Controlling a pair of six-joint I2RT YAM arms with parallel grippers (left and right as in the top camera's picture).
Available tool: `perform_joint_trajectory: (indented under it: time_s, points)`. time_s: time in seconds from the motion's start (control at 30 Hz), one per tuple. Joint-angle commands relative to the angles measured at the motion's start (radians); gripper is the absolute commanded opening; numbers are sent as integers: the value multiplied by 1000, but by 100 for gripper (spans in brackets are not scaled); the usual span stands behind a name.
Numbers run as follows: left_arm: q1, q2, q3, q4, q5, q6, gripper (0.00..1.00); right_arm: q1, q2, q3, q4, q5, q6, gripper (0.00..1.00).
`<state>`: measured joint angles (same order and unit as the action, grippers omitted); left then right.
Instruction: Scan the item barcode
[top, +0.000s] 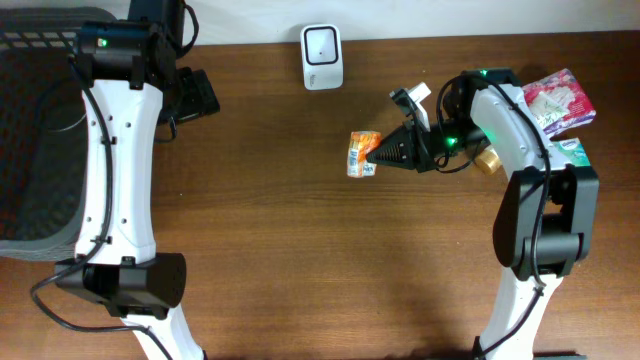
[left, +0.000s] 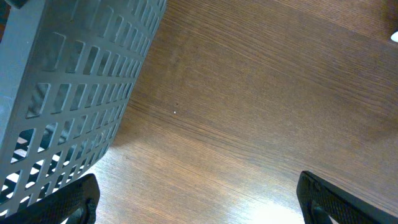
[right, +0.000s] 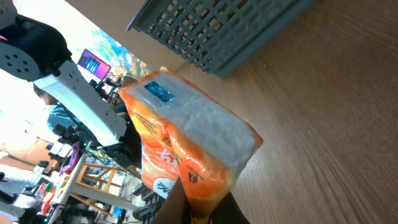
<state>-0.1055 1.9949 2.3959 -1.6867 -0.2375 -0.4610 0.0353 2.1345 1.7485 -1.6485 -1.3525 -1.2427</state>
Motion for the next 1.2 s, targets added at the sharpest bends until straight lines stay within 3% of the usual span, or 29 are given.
perform_joint_trajectory:
  time_s: [0.0, 0.47, 0.53, 0.6, 0.67, 0.73, 0.77, 0.97, 1.17]
  points:
    - [-3, -25, 11, -1, -11, -1, 99, -1, -15, 12, 0, -5, -13, 4]
    - [-3, -25, 11, -1, -11, -1, 99, -1, -15, 12, 13, -9, 9, 4]
    - [-3, -25, 11, -1, -11, -1, 99, -1, -15, 12, 101, -58, 188, 4]
    - [-3, -25, 11, -1, -11, -1, 99, -1, -15, 12, 344, -73, 635, 4]
    - [-3, -25, 11, -1, -11, -1, 99, -1, -12, 12, 579, -46, 985, 4]
    - [-3, -25, 11, -1, -11, -1, 99, -1, -11, 12, 804, 362, 1516, 4]
    - [-3, -25, 11, -1, -11, -1, 99, -1, -11, 12, 823, 596, 1671, 4]
    - [-3, -25, 11, -1, -11, -1, 99, 46, -12, 13, 525, 1448, 1490, 4]
    - [-3, -25, 11, -1, -11, -1, 99, 330, -13, 13, 459, 1862, 1456, 4]
